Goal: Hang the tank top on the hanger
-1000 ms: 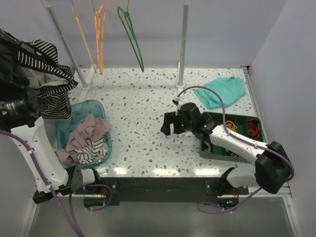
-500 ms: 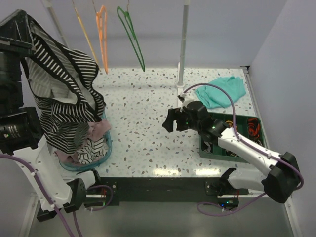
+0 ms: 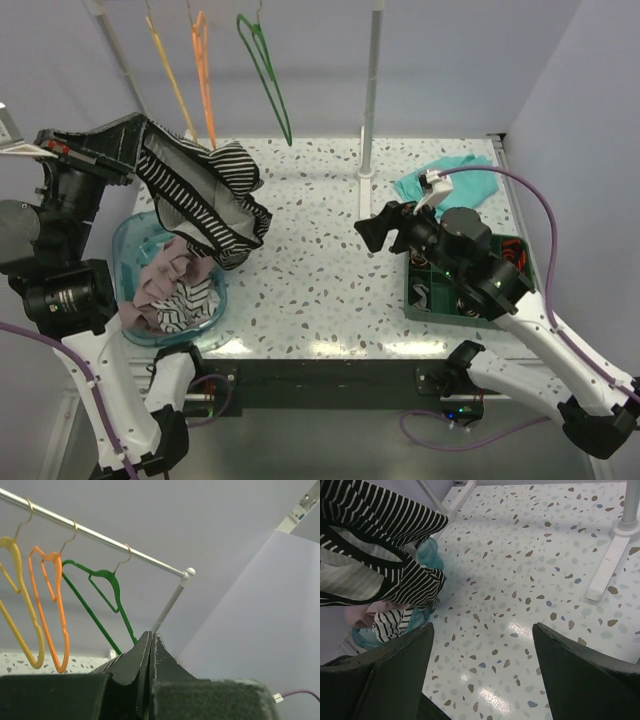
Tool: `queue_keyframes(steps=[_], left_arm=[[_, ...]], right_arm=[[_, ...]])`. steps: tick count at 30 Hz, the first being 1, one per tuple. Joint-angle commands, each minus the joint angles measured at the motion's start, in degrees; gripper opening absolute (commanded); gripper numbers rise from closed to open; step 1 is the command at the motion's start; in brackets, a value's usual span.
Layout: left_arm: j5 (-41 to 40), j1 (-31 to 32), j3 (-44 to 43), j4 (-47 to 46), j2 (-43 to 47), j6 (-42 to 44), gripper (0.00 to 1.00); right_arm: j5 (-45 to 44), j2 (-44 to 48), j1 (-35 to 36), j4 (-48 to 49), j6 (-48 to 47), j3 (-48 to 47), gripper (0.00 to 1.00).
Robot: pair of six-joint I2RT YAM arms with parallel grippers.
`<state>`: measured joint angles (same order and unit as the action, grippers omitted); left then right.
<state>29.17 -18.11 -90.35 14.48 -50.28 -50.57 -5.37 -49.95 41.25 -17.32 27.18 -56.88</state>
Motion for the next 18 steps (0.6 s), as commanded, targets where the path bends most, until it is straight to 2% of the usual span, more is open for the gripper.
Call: queue_keyframes(steps=[1, 5, 13, 16, 18], left_arm=[[5.4, 1.3, 3.3, -3.4, 2.4, -2.6, 0.0], [6.7, 2.5, 4.8, -2.1, 2.7, -2.0, 0.0], [8.0, 4.0, 14.0, -4.0, 4.8, -2.8, 0.0], [6.7, 5.9, 17.5, -5.2, 5.6, -3.2, 0.0], [2.6, 10.4, 20.4, -5.6, 5.9, -2.8, 0.0]], right_arm=[[-1.8, 2.1, 0.1, -3.2, 0.0, -1.3, 0.84], [-0.4, 2.7, 0.1, -3.8, 0.2, -1.0, 0.84], [3.4, 3.0, 0.1, -3.2, 0.9, 1.5, 0.84], [4.7, 3.4, 0.2, -1.7, 1.9, 3.5, 0.84], [5.3, 3.3, 0.1, -0.8, 2.3, 4.8, 0.84]])
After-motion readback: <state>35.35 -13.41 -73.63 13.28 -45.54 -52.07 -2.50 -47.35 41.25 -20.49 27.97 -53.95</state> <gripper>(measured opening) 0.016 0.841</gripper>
